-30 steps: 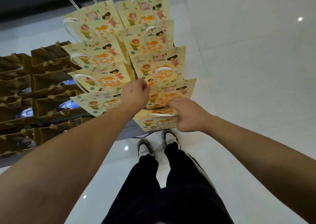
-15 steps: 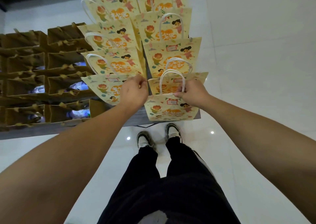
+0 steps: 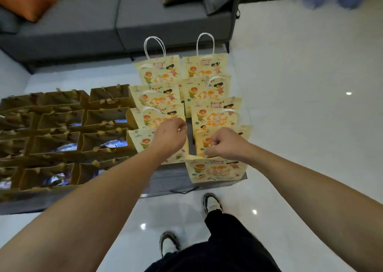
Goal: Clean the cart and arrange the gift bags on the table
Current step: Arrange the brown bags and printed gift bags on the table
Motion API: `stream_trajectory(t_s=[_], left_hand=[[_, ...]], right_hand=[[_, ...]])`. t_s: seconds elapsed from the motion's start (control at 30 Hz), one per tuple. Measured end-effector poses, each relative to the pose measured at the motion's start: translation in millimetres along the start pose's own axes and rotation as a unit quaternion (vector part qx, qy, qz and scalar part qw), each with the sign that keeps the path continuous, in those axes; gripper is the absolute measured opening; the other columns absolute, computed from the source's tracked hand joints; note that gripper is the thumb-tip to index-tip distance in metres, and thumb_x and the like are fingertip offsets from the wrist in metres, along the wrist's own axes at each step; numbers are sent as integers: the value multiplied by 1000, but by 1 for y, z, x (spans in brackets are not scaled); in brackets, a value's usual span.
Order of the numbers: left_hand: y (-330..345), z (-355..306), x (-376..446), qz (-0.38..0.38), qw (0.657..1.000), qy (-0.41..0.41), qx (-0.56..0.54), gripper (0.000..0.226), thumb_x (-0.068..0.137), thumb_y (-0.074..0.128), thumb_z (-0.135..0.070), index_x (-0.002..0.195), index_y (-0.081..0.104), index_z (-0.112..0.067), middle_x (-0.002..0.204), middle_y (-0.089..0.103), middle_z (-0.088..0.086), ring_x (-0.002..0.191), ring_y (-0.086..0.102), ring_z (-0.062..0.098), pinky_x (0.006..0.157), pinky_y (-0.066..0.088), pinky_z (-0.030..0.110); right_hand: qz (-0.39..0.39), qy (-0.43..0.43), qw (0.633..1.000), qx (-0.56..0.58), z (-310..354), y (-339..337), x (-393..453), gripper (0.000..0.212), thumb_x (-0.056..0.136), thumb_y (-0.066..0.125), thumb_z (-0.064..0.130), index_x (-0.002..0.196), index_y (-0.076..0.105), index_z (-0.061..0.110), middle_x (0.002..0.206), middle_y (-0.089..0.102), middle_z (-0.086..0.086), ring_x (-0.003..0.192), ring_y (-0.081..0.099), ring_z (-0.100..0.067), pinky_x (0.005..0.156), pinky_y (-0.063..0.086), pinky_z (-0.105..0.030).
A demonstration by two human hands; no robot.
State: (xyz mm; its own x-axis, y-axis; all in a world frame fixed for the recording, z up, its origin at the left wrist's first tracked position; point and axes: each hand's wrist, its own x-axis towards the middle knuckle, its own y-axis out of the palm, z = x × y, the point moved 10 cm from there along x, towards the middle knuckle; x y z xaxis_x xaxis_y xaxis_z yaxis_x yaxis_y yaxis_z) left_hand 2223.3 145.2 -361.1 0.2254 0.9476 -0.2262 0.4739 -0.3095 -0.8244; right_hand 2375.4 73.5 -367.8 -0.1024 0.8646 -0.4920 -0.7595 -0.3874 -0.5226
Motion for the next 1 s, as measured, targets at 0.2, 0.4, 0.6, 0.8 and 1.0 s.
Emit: stream_trajectory(t_s=[0.2,0.4,0.6,0.8,1.0], left_hand=[[-76,22,-30,-47,997,56,6,26,102,49,-31,115,68,-20,118,64,1,99,62,18,81,51,35],[-171,3,-48,-108,989,97,-20,25,102,50,-32,117,67,-21,116,66,-3,93,60,12,76,49,30],[-254,-51,-64,-57,964,140,-216,21,99,55,-24,108,73,-21,104,70,-3,91,65,11,79,57,36],[-311,-132,-79,114,870,208,-431,36,78,44,11,97,70,-5,86,72,11,84,69,25,76,55,37],[-389,-129,-31,-56,917,171,-357,18,95,60,-15,99,72,-2,55,52,-5,48,40,11,48,34,27]], right_hand=[[-58,-23,996,-62,80,-17,-41,55,82,82,29,50,38,18,49,36,4,43,34,-8,49,34,-22],[-163,-77,979,-99,194,-68,-90,51,83,82,26,52,44,14,51,40,0,52,43,-15,57,44,-25],[-248,-151,953,-90,297,-115,-131,45,85,78,41,57,56,13,48,44,5,43,40,-5,50,39,-26],[-287,-222,932,-23,395,-151,-131,60,96,58,56,55,59,13,39,47,10,35,42,-1,43,33,-17],[-285,-265,921,-17,462,-191,-90,66,97,51,61,58,59,8,48,53,0,48,52,-15,56,48,-32]])
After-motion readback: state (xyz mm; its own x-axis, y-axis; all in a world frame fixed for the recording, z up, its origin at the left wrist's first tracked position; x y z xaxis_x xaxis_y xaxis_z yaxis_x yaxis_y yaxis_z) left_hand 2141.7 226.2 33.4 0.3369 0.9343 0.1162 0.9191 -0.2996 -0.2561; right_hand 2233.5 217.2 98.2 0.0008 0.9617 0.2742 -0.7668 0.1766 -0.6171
